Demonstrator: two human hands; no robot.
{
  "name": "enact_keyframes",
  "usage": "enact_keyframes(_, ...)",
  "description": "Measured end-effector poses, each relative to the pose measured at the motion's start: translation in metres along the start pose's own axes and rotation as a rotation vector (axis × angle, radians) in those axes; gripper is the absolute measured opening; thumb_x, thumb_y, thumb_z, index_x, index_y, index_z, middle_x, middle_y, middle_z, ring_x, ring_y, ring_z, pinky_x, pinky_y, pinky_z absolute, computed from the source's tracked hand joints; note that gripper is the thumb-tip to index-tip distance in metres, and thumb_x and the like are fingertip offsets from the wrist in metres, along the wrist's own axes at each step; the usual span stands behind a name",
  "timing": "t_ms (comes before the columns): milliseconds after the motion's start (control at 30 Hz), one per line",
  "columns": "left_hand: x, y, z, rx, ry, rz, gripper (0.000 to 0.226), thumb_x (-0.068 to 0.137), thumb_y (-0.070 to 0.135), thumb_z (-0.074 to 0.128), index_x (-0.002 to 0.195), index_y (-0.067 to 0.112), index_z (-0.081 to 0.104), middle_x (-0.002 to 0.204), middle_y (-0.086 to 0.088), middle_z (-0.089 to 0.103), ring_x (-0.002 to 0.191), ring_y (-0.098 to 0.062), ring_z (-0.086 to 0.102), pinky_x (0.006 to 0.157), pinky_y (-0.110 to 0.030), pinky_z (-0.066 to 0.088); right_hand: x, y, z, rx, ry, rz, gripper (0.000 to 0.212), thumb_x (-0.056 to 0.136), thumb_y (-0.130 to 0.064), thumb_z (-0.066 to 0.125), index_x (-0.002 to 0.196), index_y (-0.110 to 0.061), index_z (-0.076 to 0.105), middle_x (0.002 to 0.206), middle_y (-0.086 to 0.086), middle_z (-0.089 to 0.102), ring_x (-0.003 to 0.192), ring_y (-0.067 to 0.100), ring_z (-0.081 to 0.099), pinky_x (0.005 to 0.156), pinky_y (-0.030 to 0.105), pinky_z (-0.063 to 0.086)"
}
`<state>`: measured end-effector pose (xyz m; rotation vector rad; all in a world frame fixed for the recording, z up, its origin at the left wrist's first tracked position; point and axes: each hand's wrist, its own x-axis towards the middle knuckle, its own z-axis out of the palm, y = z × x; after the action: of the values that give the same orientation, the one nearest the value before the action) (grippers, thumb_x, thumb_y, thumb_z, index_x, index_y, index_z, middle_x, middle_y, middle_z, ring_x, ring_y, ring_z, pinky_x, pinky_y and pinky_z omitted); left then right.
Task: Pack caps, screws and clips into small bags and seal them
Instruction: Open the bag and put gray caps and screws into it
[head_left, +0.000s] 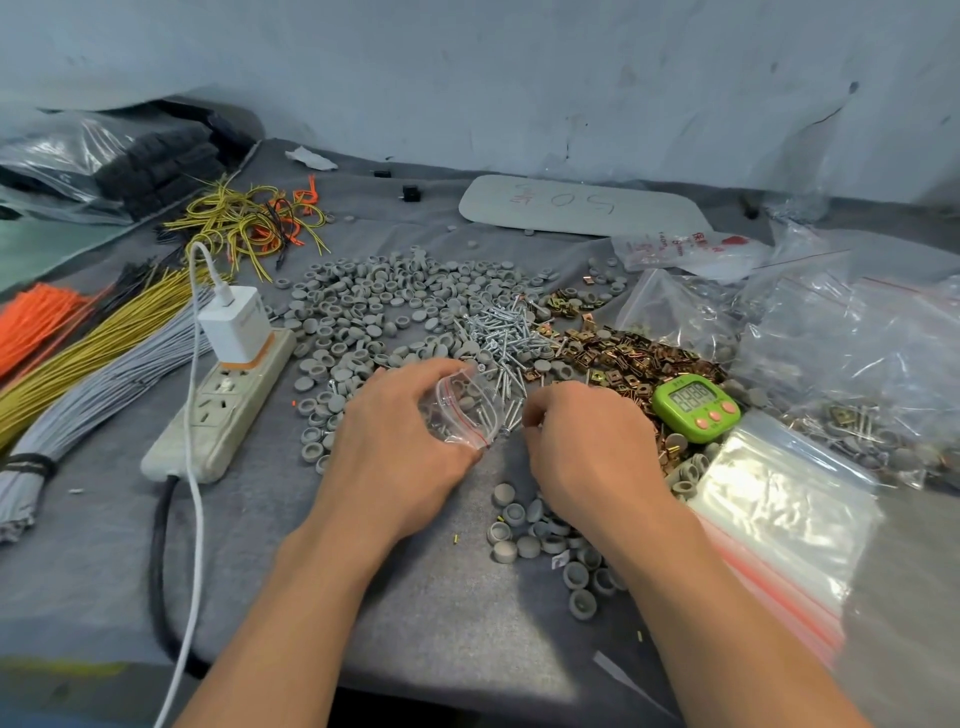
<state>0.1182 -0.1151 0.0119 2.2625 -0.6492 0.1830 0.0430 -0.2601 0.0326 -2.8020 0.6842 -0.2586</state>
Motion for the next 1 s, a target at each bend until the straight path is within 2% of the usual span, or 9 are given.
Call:
enact_keyframes(167,-0.001,0.002,-0.001,0.000,-0.024,-0.018,0.056,0.074,0.035,0.084,0.125,0.044,0.065,0.114,0.017,0.067,0.108,-0.009,0.059,0.095,-0.036,0.049,-0.001,-0.003,-0.002,0.079,0.073,0.083,0.028,0.095,-0.008,0.057,0.100,-0.030,0.075,0.081,-0.002,0.073,0.075,0.026,0.065,0.073,0.032,0.050)
enact_keyframes(267,-0.002,0.003,-0.001,0.001,-0.018,-0.013,0.055,0.075,0.036,0.084,0.126,0.044,0.065,0.115,0.018,0.067,0.109,-0.010,0.059,0.095,-0.037,0.049,-0.001,-0.002,-0.005,0.264,0.124,0.123,0.031,0.095,-0.009,0.056,0.105,-0.031,0.076,0.081,-0.003,0.076,0.076,0.025,0.072,0.082,0.037,0.059)
enact_keyframes(400,-0.002,0.002,-0.001,0.003,-0.023,-0.022,0.058,0.074,0.034,0.085,0.127,0.045,0.064,0.114,0.020,0.065,0.109,-0.009,0.057,0.093,-0.035,0.046,0.002,0.005,-0.004,0.262,0.034,0.168,0.029,0.089,-0.003,0.058,0.091,-0.028,0.073,0.076,-0.003,0.072,0.074,0.025,0.071,0.079,0.040,0.060)
enact_keyframes(533,-0.001,0.001,-0.002,-0.019,-0.015,-0.019,0.054,0.075,0.035,0.086,0.124,0.048,0.064,0.111,0.024,0.064,0.106,-0.005,0.057,0.088,-0.029,0.040,0.007,0.015,-0.002,0.327,0.061,0.210,0.025,0.093,-0.009,0.062,0.085,-0.032,0.070,0.067,-0.014,0.065,0.055,0.001,0.062,0.062,0.026,0.051)
enact_keyframes(733,-0.001,-0.001,-0.004,-0.052,-0.019,-0.034,0.052,0.075,0.033,0.084,0.122,0.046,0.066,0.113,0.023,0.066,0.109,-0.006,0.059,0.095,-0.035,0.048,0.006,0.021,-0.006,0.158,-0.025,0.175,0.026,0.091,-0.012,0.065,0.096,-0.034,0.078,0.093,0.003,0.076,0.085,0.028,0.070,0.077,0.037,0.060)
enact_keyframes(800,-0.001,-0.002,-0.004,-0.057,-0.006,-0.034,0.051,0.075,0.033,0.084,0.122,0.045,0.067,0.111,0.023,0.067,0.106,-0.006,0.059,0.090,-0.031,0.047,0.003,0.019,-0.006,0.102,-0.003,0.155,0.024,0.090,-0.014,0.066,0.096,-0.033,0.080,0.095,0.002,0.076,0.091,0.029,0.068,0.076,0.034,0.056)
enact_keyframes(867,-0.001,-0.003,-0.002,-0.041,0.009,-0.020,0.050,0.076,0.033,0.085,0.122,0.044,0.067,0.109,0.024,0.066,0.103,-0.005,0.059,0.084,-0.028,0.043,0.002,0.018,-0.004,0.100,0.062,0.119,0.012,0.093,-0.029,0.068,0.089,-0.030,0.079,0.090,-0.002,0.074,0.096,0.026,0.064,0.081,0.036,0.055)
enact_keyframes(933,-0.002,-0.002,-0.001,-0.025,0.013,-0.011,0.050,0.077,0.035,0.085,0.122,0.044,0.066,0.107,0.024,0.067,0.101,-0.005,0.058,0.083,-0.028,0.042,0.002,0.015,-0.002,0.020,0.045,0.073,0.016,0.094,-0.040,0.068,0.087,-0.028,0.076,0.091,-0.004,0.070,0.100,0.023,0.058,0.088,0.039,0.048)
enact_keyframes(1000,-0.002,-0.002,-0.001,-0.008,0.006,-0.011,0.050,0.077,0.036,0.085,0.122,0.044,0.066,0.108,0.023,0.067,0.101,-0.006,0.058,0.083,-0.029,0.042,0.003,0.012,0.002,-0.045,-0.005,0.041,0.008,0.093,-0.031,0.066,0.091,-0.026,0.073,0.095,-0.002,0.069,0.100,0.026,0.058,0.087,0.039,0.038)
